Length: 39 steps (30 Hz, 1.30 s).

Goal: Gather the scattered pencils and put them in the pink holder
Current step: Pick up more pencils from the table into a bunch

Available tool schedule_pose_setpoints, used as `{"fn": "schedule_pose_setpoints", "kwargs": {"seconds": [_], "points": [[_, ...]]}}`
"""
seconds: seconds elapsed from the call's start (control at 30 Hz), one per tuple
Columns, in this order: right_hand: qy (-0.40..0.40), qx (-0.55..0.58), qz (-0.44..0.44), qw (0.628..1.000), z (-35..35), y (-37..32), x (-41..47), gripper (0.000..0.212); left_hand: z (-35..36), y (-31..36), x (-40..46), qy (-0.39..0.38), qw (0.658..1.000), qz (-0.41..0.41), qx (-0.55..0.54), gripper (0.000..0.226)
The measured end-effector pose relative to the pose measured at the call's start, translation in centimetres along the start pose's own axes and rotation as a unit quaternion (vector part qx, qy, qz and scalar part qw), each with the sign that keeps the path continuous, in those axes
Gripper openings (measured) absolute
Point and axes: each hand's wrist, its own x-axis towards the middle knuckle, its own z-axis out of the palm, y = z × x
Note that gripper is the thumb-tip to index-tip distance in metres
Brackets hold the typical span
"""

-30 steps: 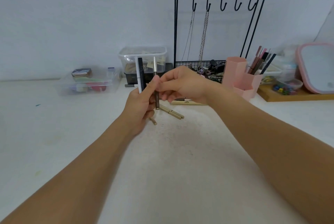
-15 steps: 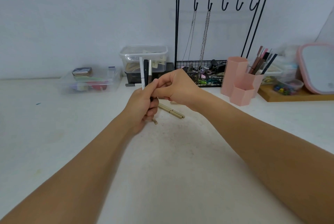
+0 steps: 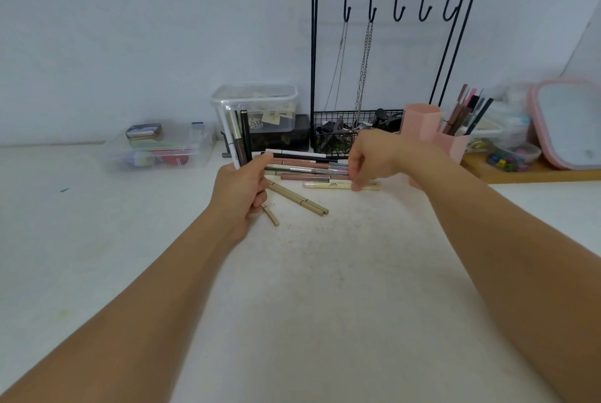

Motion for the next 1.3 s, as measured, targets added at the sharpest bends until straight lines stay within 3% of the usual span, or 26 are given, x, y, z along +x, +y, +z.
{"fn": "schedule_pose_setpoints", "kwargs": {"seconds": [0.33,0.5,0.67,0.83,1.1,1.3], "points": [[-0.036,0.034,-0.022,0.999,0.1,-0.2,-0.2,0.009,0.0,0.0,0.0,-0.026,0.999,-0.023,-0.015,0.037],[-0.044,0.298,-0.054,0.952,-1.4,-1.3,-1.4,0.009,0.2,0.0,-0.2,-0.048,0.998,-0.014,-0.033,0.042],[-0.081,0.441,-0.097,0.889,-0.4,-5.1,-1.7,0.013,0.7,-0.1,-0.5,-0.086,0.995,-0.003,-0.049,0.041],[-0.052,0.471,-0.117,0.873,1.5,-7.6,-1.6,0.015,0.8,-0.1,-0.5,-0.094,0.994,0.0,-0.062,0.054],[0.06,0.412,-0.119,0.902,3.6,-9.1,-1.4,0.016,0.5,-0.3,-0.2,-0.055,0.998,-0.001,-0.032,0.034],[0.051,0.376,-0.116,0.918,2.4,-8.2,-1.4,0.015,0.5,-0.1,-0.2,-0.009,0.999,0.044,0.01,0.031]]}}
